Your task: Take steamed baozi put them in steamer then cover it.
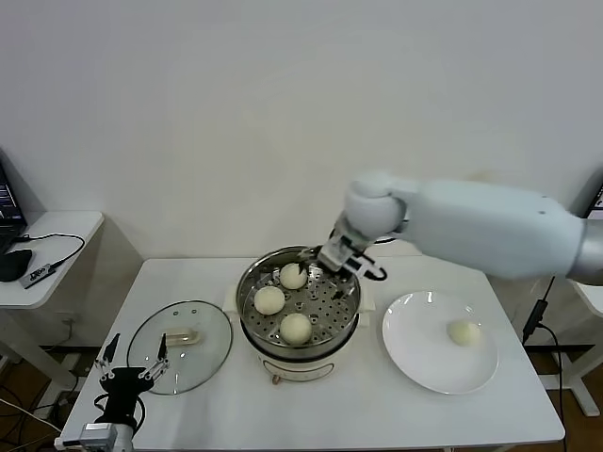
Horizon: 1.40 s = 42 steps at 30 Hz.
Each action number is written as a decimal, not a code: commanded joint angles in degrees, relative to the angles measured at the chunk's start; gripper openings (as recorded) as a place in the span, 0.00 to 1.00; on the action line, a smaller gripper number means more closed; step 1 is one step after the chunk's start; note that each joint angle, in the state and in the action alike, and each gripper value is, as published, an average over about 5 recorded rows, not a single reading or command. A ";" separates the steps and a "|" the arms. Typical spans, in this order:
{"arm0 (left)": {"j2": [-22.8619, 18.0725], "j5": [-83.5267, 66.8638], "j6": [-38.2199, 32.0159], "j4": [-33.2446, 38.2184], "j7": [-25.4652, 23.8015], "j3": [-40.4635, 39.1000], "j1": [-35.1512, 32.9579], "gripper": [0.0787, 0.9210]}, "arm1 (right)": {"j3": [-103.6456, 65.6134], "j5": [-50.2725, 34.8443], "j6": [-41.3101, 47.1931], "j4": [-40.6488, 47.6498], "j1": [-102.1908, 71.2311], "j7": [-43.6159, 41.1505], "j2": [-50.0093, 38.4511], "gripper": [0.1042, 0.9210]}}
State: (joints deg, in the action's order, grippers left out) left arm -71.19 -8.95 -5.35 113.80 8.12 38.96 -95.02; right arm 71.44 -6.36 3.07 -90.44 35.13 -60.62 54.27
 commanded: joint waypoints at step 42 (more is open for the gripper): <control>1.47 -0.25 0.60 -1.07 -0.59 -0.41 -0.55 0.88 | -41.84 21.84 7.84 21.40 -50.86 -1.19 -21.41 0.88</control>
State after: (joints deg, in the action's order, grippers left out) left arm -69.73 -9.19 -4.76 112.76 7.54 38.50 -95.58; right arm 33.27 13.02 11.32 -73.69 -11.15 -62.31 29.92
